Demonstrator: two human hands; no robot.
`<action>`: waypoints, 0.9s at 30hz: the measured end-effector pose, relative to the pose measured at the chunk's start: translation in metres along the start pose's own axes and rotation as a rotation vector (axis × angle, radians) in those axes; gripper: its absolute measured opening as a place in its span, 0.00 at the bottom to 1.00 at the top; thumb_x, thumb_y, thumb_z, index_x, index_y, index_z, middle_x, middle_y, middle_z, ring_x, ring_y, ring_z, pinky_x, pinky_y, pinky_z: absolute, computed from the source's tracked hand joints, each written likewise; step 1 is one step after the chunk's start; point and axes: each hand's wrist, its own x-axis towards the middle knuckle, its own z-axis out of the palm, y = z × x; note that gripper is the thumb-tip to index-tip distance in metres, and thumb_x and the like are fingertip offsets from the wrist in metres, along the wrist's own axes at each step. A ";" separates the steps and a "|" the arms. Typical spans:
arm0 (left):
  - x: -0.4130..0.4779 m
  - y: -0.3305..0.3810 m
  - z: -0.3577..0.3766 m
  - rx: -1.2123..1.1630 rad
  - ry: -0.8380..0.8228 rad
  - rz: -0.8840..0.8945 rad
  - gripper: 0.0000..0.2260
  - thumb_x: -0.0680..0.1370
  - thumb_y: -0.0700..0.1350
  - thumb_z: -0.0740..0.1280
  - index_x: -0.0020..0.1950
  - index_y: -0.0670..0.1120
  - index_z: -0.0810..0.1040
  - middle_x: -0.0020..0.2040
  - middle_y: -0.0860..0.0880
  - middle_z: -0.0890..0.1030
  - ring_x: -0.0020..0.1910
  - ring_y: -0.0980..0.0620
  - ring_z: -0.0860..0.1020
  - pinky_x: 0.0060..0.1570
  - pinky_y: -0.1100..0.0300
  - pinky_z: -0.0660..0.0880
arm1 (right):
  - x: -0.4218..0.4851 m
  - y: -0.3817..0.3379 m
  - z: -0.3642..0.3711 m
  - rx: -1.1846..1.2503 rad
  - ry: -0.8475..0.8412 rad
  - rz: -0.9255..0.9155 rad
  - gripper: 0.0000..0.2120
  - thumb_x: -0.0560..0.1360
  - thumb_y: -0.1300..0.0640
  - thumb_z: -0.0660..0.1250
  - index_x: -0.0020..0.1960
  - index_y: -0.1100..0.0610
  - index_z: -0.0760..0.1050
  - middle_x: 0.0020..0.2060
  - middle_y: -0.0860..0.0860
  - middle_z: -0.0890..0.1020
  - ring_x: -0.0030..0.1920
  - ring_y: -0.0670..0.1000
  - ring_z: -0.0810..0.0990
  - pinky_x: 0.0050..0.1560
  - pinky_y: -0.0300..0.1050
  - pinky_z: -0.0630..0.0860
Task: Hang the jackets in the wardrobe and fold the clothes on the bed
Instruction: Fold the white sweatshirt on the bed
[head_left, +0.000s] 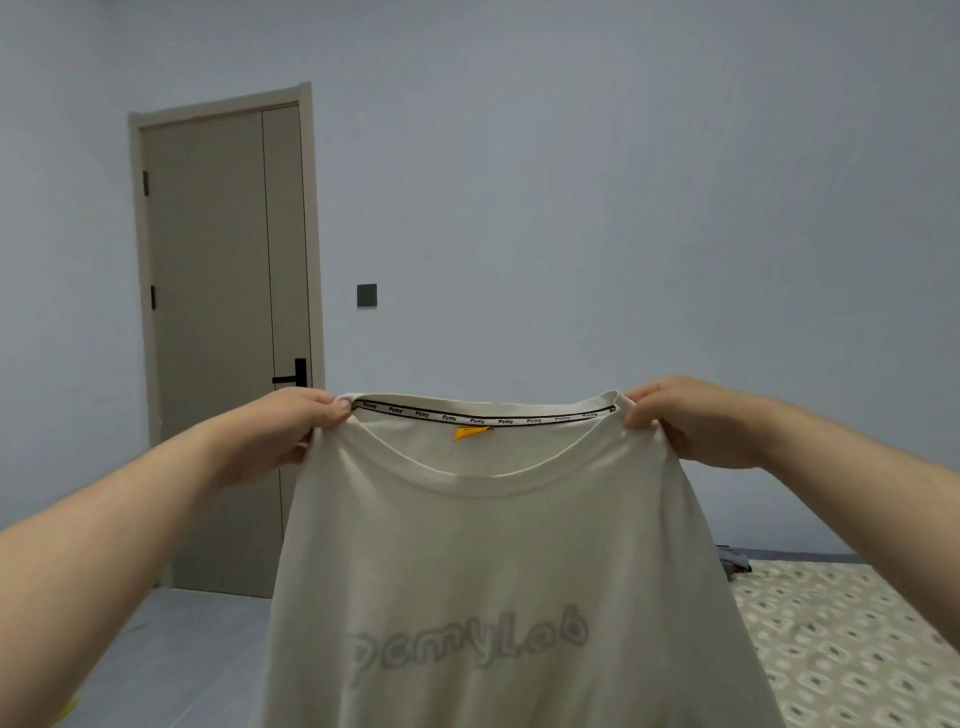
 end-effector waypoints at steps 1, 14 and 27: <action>-0.002 0.002 0.002 -0.017 0.011 0.002 0.12 0.84 0.49 0.61 0.48 0.44 0.79 0.38 0.49 0.82 0.36 0.54 0.80 0.39 0.58 0.74 | -0.004 -0.003 -0.002 -0.017 -0.005 -0.021 0.14 0.79 0.67 0.59 0.43 0.58 0.82 0.40 0.53 0.84 0.39 0.49 0.83 0.39 0.40 0.77; -0.004 0.037 0.032 0.462 0.123 0.149 0.12 0.83 0.44 0.61 0.40 0.46 0.73 0.36 0.50 0.73 0.34 0.52 0.69 0.33 0.58 0.65 | -0.042 -0.047 -0.035 -0.816 0.513 -0.150 0.16 0.76 0.49 0.70 0.37 0.58 0.72 0.32 0.51 0.73 0.32 0.49 0.69 0.32 0.45 0.62; 0.026 0.125 0.063 -0.200 0.647 0.411 0.05 0.74 0.43 0.72 0.38 0.47 0.82 0.38 0.49 0.82 0.40 0.49 0.78 0.43 0.58 0.75 | -0.067 -0.099 -0.087 -0.909 0.887 -0.158 0.26 0.72 0.40 0.70 0.30 0.56 0.64 0.26 0.51 0.68 0.28 0.52 0.66 0.29 0.46 0.57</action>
